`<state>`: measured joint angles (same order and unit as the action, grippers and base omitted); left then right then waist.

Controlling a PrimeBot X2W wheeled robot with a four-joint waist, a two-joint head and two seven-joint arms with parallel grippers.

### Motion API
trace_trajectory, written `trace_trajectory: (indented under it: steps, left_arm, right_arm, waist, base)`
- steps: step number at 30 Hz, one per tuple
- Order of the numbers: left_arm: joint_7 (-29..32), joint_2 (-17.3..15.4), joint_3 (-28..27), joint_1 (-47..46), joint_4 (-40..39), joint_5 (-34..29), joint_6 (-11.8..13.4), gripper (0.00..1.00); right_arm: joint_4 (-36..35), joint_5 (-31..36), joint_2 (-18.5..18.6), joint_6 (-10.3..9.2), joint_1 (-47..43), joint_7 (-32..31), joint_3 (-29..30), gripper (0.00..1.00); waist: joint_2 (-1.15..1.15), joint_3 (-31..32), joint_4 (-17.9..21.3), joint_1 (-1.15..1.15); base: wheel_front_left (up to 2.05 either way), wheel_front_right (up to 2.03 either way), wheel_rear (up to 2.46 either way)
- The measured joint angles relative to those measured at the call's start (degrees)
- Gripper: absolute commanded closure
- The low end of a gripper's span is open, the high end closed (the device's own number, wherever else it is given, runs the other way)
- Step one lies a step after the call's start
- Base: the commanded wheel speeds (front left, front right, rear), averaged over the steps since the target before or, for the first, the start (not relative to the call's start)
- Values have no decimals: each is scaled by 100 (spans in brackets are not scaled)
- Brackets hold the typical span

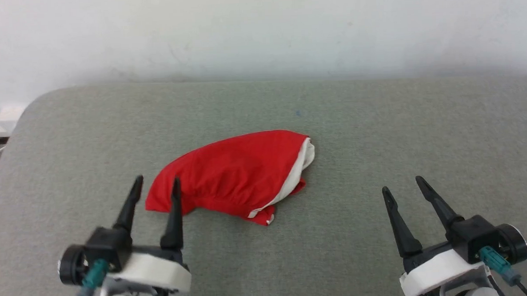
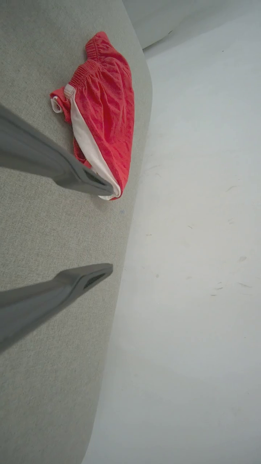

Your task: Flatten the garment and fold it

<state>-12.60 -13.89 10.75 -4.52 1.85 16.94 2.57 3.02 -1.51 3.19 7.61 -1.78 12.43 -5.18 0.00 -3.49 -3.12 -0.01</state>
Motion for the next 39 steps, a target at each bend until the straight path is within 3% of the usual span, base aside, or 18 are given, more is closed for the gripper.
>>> trace_trajectory:
  steps: [4,10,16,23,29,39]
  left_arm:
    - [-187,186,90,325,-58,-243,56,0]
    - [-212,474,88,525,-307,-595,59,0]
    - [-212,749,70,561,-325,-744,-99,0]
    - [-212,940,100,444,-260,-846,-259,0]
    - [-213,1029,120,329,-171,-846,-331,0]
    - [-212,1066,157,218,-140,-846,-346,0]
  right_arm:
    - [-22,-164,146,0,99,-469,-60,0]
    - [249,-757,660,0,768,-1653,-387,0]
    - [936,-1559,1212,0,1692,-2911,-794,0]
    - [1923,-2294,1562,-1,2789,-3744,-1233,0]
    - [2773,-2394,1894,-1,3374,-3956,-1614,0]
    - [3483,-2584,1986,-5,3901,-3754,-2331,0]
  waist:
    - [0,49,-234,0]
    - [0,25,-636,1]
    - [0,-80,-1049,1]
    - [0,-309,-1506,1]
    - [0,-558,-1870,2]
    - [0,-954,-2260,2]
  base:
    - [0,0,0]
    - [0,0,0]
    - [0,0,0]
    - [0,0,0]
    - [0,0,0]
    - [0,0,0]
